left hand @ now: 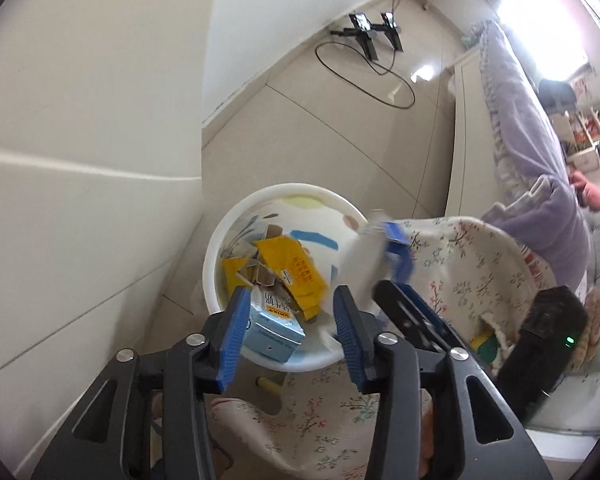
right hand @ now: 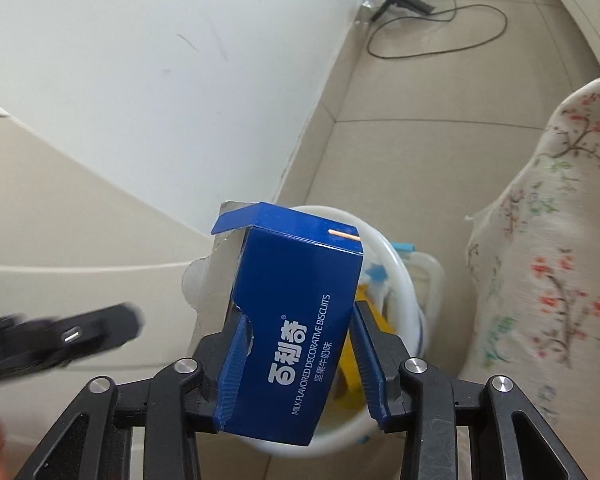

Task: Collect trash
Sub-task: 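Carry wrapper and biscuit box to the bucket and open both tools, then move both tools back over the bed toward the sponge and peel, then grasp the green sponge with the left tool while the right tool grasps the orange peel, then carry sponge and peel to the bucket and open both tools, then move both tools back over the bed toward the paper and bottle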

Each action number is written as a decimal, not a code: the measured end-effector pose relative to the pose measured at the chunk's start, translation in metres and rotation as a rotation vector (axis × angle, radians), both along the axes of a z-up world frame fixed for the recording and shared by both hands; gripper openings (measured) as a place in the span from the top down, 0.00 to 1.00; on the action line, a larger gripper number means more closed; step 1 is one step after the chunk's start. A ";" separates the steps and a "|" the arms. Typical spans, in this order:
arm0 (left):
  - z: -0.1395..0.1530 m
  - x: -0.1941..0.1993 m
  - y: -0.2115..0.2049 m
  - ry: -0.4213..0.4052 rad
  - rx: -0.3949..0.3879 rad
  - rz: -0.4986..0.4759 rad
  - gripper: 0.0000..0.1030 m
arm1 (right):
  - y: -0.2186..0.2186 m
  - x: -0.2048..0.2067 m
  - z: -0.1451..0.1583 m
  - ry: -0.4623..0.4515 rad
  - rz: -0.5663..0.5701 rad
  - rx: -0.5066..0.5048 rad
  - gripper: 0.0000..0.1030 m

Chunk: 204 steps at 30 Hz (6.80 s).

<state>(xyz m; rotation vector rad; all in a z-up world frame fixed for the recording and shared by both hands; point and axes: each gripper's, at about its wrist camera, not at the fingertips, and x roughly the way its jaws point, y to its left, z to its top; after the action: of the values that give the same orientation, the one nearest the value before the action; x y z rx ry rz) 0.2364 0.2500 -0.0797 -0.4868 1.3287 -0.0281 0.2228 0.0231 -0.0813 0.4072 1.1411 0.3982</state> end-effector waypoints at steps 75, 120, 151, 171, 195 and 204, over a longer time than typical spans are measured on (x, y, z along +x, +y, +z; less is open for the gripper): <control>-0.051 -0.030 -0.411 -0.105 0.244 -0.998 0.39 | -0.434 -0.123 0.030 0.335 -0.586 -0.131 0.31; 0.032 -0.011 -0.168 -0.092 -0.039 -0.452 0.38 | -0.278 -0.069 0.043 0.113 -0.354 -0.249 0.82; -0.045 0.044 -0.062 0.091 0.014 -0.161 0.33 | -0.044 -0.012 -0.006 0.093 0.007 0.011 0.82; -0.028 0.038 -0.032 0.055 0.008 -0.068 0.22 | 0.012 0.020 -0.041 0.096 0.049 -0.052 0.68; 0.018 0.014 -0.157 -0.077 0.018 -0.294 0.22 | -0.163 -0.047 0.051 0.037 -0.031 -0.302 0.48; 0.003 -0.007 -0.261 -0.042 -0.016 -0.420 0.22 | -0.317 -0.086 0.059 0.066 -0.201 -0.535 0.43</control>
<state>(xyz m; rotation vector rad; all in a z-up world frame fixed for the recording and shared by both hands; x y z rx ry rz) 0.2296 -0.0108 -0.0765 -0.2120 1.3707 -0.3945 0.1369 -0.2940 -0.0220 0.0618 1.2069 -0.1021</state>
